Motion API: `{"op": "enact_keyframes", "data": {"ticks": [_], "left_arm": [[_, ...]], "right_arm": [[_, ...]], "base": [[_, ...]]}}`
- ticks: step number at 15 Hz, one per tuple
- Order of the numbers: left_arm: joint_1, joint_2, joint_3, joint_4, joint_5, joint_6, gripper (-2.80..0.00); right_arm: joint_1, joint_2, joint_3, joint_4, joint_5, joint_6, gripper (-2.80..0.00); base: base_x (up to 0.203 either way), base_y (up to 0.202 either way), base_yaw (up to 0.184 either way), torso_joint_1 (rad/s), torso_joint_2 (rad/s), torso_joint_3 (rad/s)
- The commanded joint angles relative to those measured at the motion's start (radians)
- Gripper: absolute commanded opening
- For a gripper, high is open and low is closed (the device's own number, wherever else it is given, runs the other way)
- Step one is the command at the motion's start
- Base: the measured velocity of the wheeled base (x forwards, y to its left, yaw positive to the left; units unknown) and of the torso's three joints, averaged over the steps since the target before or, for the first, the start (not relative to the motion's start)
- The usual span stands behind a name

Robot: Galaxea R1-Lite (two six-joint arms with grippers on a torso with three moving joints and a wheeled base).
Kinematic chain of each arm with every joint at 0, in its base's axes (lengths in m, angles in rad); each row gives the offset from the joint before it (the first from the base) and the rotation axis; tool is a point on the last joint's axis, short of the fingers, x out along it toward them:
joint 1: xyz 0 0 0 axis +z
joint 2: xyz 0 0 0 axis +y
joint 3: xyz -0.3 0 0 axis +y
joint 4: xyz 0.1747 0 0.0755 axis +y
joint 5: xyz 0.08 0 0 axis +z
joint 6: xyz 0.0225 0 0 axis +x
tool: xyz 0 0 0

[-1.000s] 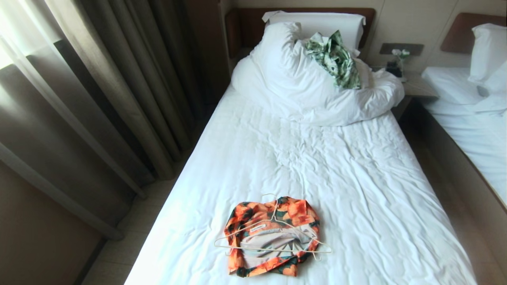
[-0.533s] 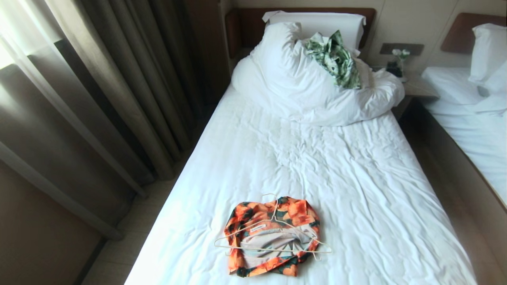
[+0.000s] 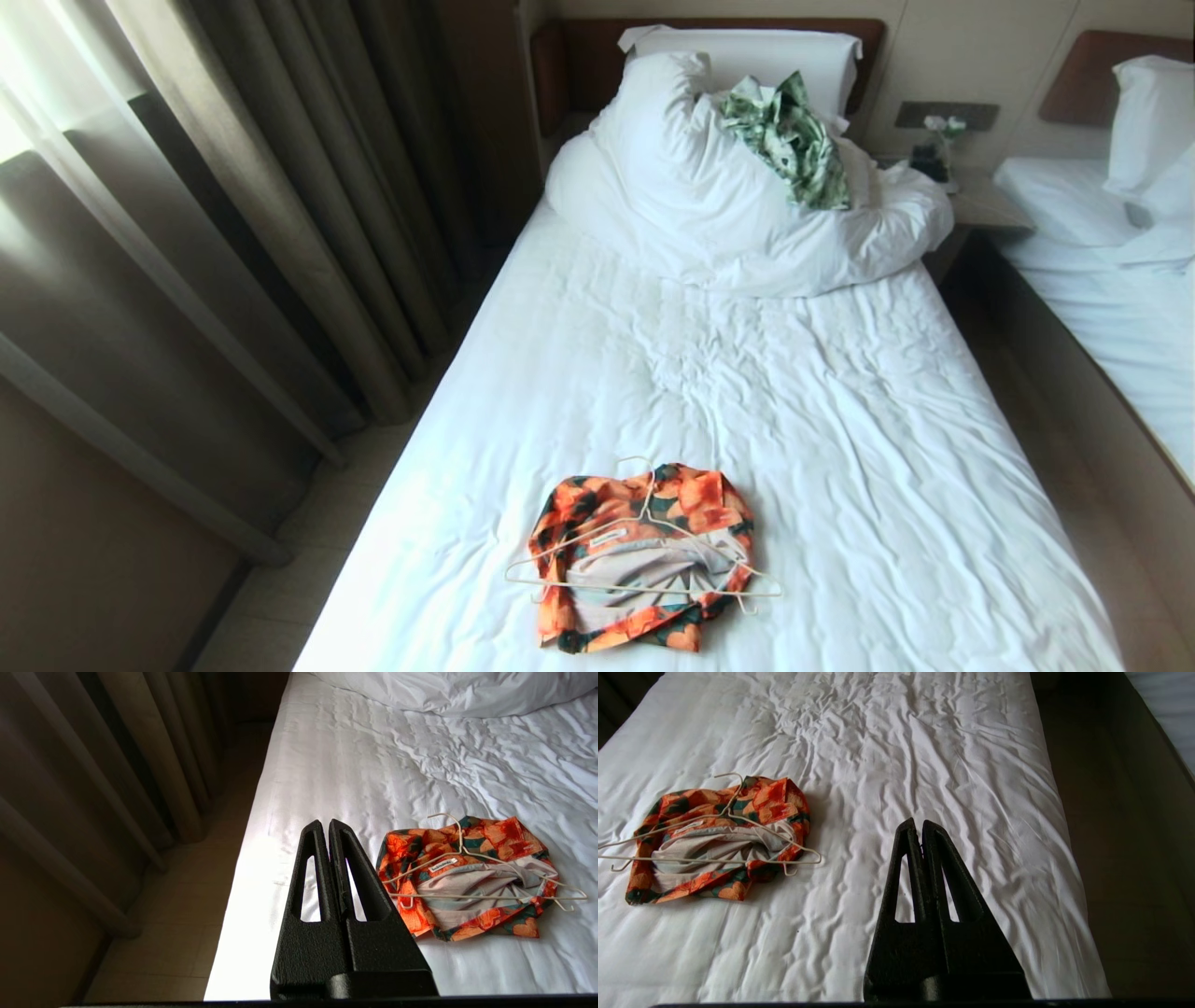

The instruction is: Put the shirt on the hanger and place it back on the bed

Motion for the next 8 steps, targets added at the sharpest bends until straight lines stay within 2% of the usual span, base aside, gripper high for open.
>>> {"op": "enact_keyframes", "data": {"ticks": [1,8], "left_arm": [[0.0,0.003,0.04,-0.001,0.001,-0.007,-2.8],[0.0,0.003,0.04,-0.001,0.006,-0.027,-2.8]], "right_arm": [[0.0,0.0,0.005,0.002,0.0,0.016,-2.8],[0.0,0.002,0.008,-0.004,-0.003,0.018,-2.8]], "base": [[0.0,0.0,0.0,0.0,0.0,0.0],[0.0,0.0,0.0,0.0,0.0,0.0]]}}
